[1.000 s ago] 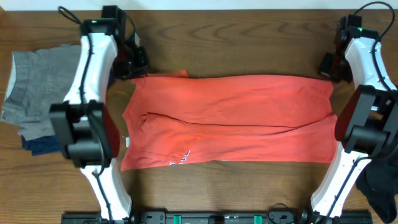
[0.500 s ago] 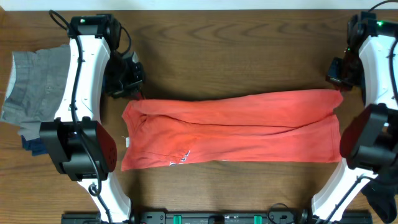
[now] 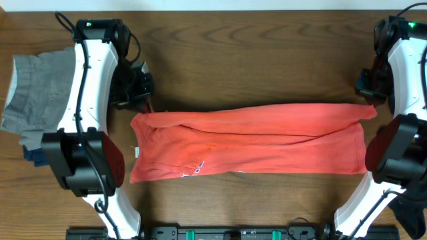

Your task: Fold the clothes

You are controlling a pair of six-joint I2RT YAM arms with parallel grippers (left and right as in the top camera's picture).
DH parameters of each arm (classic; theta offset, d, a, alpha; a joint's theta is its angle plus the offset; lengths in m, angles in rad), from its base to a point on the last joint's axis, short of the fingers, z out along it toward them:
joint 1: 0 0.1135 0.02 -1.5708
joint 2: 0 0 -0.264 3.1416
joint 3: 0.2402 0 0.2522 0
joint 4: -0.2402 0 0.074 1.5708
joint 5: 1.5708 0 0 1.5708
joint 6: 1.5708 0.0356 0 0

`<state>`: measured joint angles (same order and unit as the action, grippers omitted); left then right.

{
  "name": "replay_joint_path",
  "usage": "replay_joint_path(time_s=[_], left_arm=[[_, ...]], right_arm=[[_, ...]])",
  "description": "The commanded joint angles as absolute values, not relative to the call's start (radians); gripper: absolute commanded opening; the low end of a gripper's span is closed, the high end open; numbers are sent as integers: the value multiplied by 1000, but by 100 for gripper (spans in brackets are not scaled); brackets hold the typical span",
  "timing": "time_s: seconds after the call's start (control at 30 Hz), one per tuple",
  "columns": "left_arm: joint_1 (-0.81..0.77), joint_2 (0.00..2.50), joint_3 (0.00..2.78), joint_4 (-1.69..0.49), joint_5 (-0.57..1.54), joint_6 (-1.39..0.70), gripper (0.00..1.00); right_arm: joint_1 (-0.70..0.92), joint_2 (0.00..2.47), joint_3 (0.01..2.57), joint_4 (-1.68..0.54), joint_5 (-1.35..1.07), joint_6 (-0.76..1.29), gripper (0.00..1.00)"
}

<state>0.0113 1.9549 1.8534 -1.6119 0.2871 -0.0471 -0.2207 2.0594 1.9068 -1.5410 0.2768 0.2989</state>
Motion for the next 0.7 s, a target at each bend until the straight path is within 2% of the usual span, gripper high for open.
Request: replay_joint_path(time_s=[0.0,0.67], left_arm=[[16,1888,1817,-1690,254,-30,6],[17,1829,1585,-1636,234,-38,6]], right_arm=[[-246,2048,1912,-1562,325,284,1],[-310,2048,1679,-1551,281,291,1]])
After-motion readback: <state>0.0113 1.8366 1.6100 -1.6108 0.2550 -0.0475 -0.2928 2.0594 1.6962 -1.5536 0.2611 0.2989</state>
